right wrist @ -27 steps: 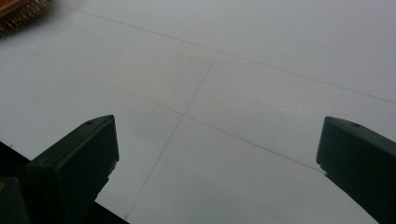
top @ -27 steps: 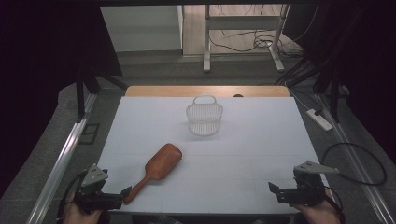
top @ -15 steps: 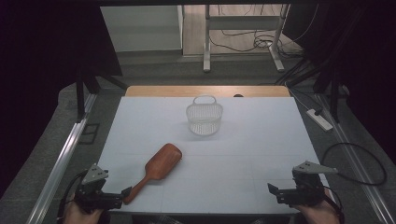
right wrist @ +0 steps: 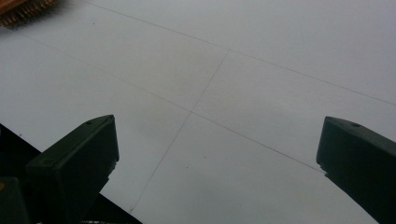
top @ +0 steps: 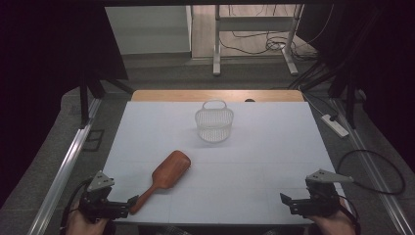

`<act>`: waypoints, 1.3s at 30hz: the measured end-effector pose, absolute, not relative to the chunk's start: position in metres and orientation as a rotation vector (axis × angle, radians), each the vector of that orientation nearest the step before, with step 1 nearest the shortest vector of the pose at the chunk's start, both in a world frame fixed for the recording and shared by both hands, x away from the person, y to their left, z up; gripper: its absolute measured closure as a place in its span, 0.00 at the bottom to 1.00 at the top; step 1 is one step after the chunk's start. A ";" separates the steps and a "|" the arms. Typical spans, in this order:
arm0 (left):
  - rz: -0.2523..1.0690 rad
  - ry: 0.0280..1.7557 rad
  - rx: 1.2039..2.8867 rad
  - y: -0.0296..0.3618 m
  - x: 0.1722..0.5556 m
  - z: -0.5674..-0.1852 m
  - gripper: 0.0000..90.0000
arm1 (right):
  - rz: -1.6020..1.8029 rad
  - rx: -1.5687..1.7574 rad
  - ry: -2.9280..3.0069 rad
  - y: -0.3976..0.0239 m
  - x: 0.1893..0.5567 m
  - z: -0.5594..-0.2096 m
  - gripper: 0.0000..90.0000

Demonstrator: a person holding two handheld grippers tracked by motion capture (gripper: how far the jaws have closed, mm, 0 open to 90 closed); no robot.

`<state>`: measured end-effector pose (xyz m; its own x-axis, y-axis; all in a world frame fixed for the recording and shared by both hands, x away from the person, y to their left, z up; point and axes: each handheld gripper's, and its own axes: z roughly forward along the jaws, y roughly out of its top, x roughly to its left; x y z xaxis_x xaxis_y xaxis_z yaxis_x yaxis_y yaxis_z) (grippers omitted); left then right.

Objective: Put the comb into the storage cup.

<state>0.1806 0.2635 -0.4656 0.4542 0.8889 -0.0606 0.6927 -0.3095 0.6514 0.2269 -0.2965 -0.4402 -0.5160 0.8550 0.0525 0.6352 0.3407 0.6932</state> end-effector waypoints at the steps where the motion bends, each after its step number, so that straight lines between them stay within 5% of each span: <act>1: 0.411 1.314 2.091 0.264 0.181 -0.465 0.00 | 0.962 1.324 2.290 -0.297 0.227 -0.440 0.00; 39: 0.319 1.289 2.175 0.247 0.217 -0.474 0.00 | 0.946 1.312 2.316 -0.295 0.228 -0.441 0.00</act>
<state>0.2173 0.2467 -0.4736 0.5033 0.8597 -0.0875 0.7196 -0.3609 0.5933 0.2285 -0.2947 -0.4413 -0.5293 0.8471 0.0483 0.6384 0.3601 0.6803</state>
